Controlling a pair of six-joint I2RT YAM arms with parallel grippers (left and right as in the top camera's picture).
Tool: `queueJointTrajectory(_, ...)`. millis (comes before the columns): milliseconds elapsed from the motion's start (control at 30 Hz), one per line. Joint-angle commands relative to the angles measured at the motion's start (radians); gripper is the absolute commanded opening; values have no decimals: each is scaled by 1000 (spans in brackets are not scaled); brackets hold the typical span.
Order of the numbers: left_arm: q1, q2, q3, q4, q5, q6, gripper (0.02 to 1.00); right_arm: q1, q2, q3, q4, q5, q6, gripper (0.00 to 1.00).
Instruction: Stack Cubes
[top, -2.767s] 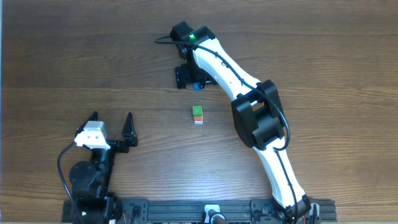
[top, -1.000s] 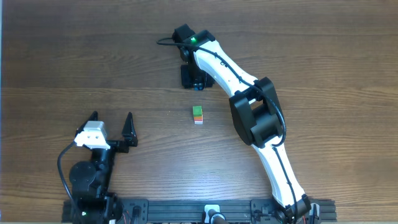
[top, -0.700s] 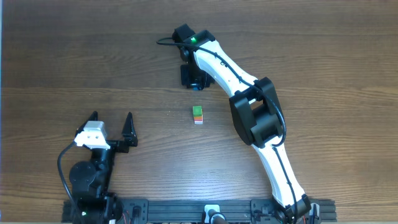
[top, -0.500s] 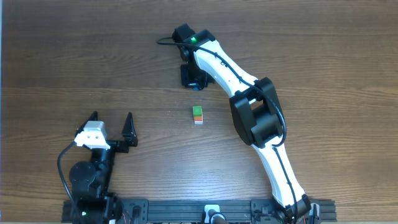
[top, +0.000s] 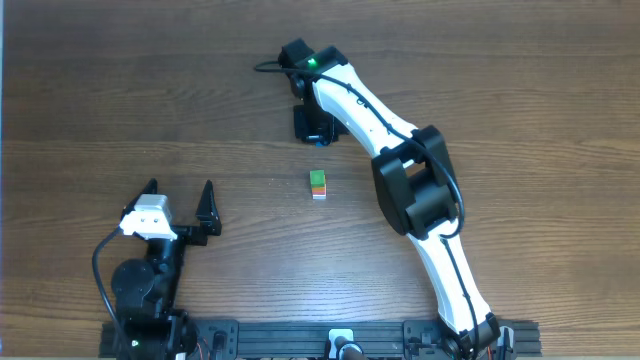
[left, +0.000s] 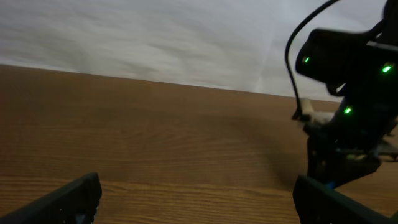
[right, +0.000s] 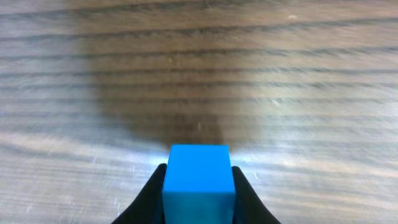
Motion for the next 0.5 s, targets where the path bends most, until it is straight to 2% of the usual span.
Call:
queueJointTrajectory(33, -3, -8, -6, 0, 13, 15, 1000, 11, -149, 2, -15, 38, 13, 12)
queueJointTrajectory(500, -3, -8, -6, -1, 13, 15, 1000, 124, -345, -4, -207, 120, 93, 9)
